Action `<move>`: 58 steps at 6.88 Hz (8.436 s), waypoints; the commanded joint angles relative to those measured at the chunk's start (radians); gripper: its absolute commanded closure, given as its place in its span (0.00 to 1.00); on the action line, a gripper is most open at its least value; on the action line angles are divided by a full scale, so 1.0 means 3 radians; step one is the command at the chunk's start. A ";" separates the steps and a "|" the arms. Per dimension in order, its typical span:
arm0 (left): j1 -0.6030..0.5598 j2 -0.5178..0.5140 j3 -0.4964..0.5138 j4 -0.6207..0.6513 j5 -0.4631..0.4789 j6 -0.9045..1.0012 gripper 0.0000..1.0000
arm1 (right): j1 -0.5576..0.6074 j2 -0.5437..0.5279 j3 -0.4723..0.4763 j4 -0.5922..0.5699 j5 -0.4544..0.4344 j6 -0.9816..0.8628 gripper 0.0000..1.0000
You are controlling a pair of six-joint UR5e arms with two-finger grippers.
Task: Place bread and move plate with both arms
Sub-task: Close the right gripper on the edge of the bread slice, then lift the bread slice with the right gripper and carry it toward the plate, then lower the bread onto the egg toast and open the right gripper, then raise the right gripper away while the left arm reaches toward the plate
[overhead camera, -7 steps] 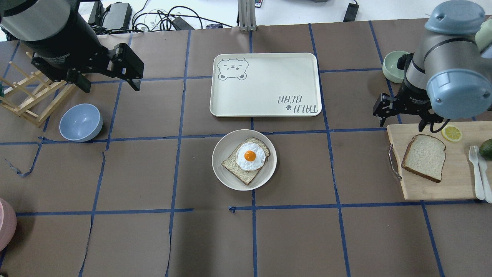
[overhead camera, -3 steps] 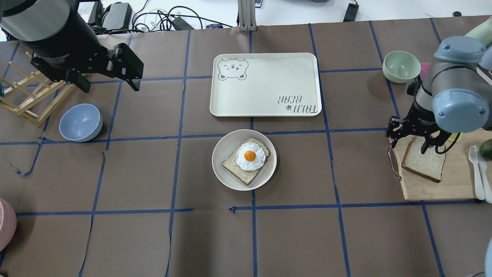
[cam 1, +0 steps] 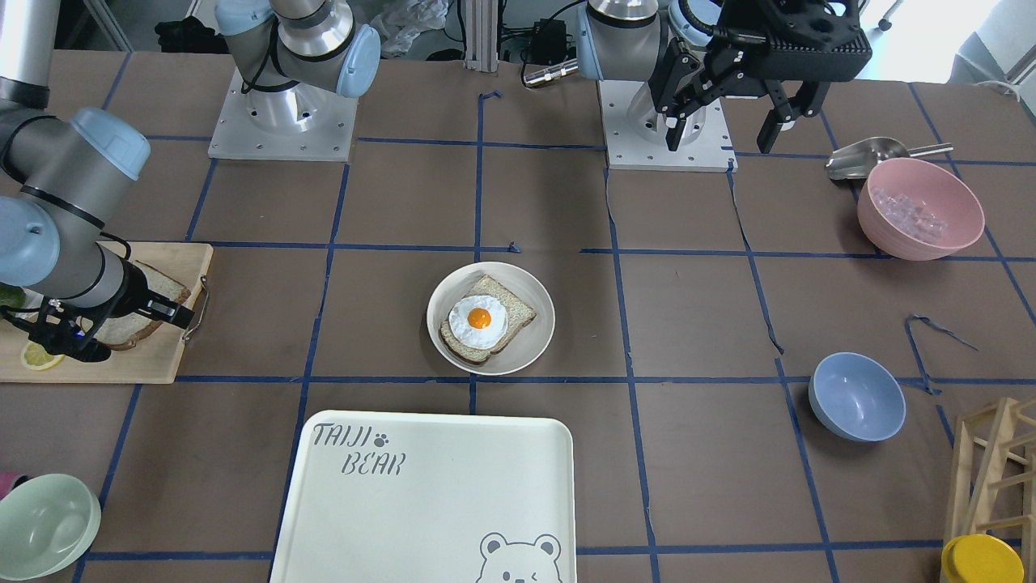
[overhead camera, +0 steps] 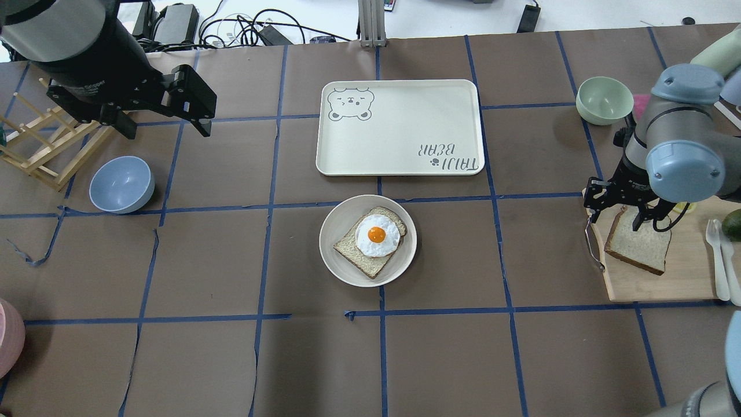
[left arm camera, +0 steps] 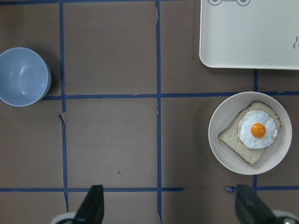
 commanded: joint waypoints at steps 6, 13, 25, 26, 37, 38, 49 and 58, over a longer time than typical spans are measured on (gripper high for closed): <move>0.0000 0.0000 0.0000 0.0000 0.0000 -0.0001 0.00 | -0.0008 0.0104 -0.0012 -0.0038 -0.0012 0.0028 0.44; 0.0000 0.0005 0.0005 -0.0005 0.0016 0.0004 0.00 | -0.0085 0.0104 -0.0012 -0.0007 -0.0002 -0.0008 0.68; 0.0000 0.0005 0.0005 -0.0005 0.0010 0.0004 0.00 | 0.0751 -0.0290 -0.0881 0.1362 0.0045 0.0415 1.00; 0.0000 0.0005 0.0000 -0.0005 0.0010 0.0004 0.00 | 0.1047 -0.0290 -0.1003 0.1419 0.0039 0.0589 1.00; 0.0000 0.0005 0.0000 -0.0005 0.0010 0.0004 0.00 | 0.2850 0.0339 -0.1142 0.0795 0.0919 0.2544 1.00; 0.0000 0.0005 0.0000 -0.0005 0.0010 0.0004 0.00 | 0.2860 0.0369 -0.1142 0.0790 0.0919 0.2539 1.00; -0.0010 0.0005 -0.0051 0.0005 -0.0010 0.0060 0.00 | 0.2233 -0.0094 -0.1137 0.0468 0.0767 0.1296 0.00; -0.0413 -0.0572 -0.1271 0.1316 -0.0235 -0.0778 0.00 | 0.1623 -0.0781 -0.1331 0.1404 0.0551 0.0309 0.00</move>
